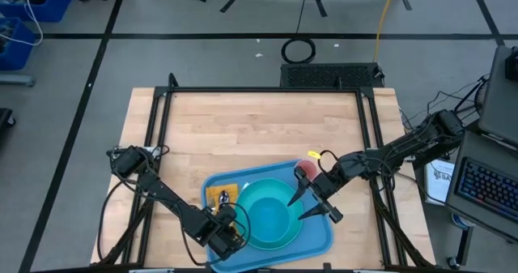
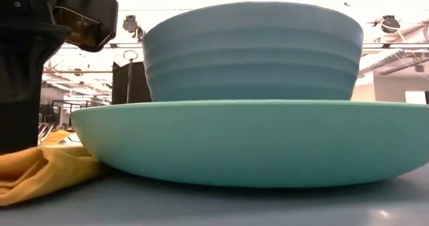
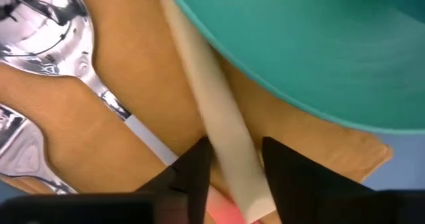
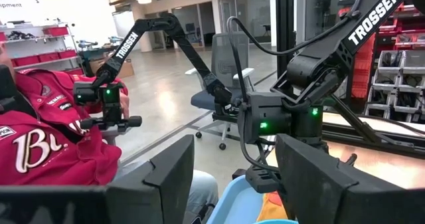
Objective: Set up tray
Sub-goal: Put the knife on top of the napkin to the right of the spoon
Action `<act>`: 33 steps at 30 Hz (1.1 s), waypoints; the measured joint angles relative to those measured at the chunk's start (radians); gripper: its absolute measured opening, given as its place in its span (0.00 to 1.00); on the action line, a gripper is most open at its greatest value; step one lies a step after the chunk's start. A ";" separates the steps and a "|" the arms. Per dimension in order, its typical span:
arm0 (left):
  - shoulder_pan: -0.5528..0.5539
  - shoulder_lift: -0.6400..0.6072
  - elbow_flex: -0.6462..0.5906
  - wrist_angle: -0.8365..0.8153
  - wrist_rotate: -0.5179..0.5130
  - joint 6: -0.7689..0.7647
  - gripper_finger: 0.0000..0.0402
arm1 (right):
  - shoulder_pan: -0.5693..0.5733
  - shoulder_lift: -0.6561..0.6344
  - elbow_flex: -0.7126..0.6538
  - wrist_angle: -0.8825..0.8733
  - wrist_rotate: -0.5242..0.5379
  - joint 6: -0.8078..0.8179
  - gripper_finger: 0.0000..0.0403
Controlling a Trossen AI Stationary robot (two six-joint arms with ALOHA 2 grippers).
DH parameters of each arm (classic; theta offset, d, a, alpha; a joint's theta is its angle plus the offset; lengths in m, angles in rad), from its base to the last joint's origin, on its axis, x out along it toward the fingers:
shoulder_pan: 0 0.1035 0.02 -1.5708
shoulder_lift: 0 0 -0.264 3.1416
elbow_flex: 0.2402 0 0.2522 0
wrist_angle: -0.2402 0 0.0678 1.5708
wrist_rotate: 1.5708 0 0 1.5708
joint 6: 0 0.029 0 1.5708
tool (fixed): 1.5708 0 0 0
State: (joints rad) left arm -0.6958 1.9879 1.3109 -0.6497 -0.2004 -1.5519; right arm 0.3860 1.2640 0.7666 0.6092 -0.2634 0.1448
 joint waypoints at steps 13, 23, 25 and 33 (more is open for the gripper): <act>0.000 0.000 0.001 0.009 0.008 0.023 0.19 | 0.000 0.000 0.000 0.000 0.000 0.000 0.50; 0.000 0.001 0.002 -0.006 -0.003 -0.052 0.18 | 0.000 0.000 0.000 0.010 0.000 -0.015 0.50; -0.001 0.001 0.002 -0.005 -0.013 -0.067 0.18 | 0.000 0.000 0.000 0.023 0.000 -0.036 0.50; -0.001 0.002 0.002 0.002 -0.042 -0.193 0.18 | 0.000 0.000 0.000 0.053 0.000 -0.090 0.50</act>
State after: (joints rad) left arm -0.6970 1.9901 1.3125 -0.6475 -0.2428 -1.7452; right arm 0.3859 1.2640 0.7666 0.6624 -0.2630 0.0547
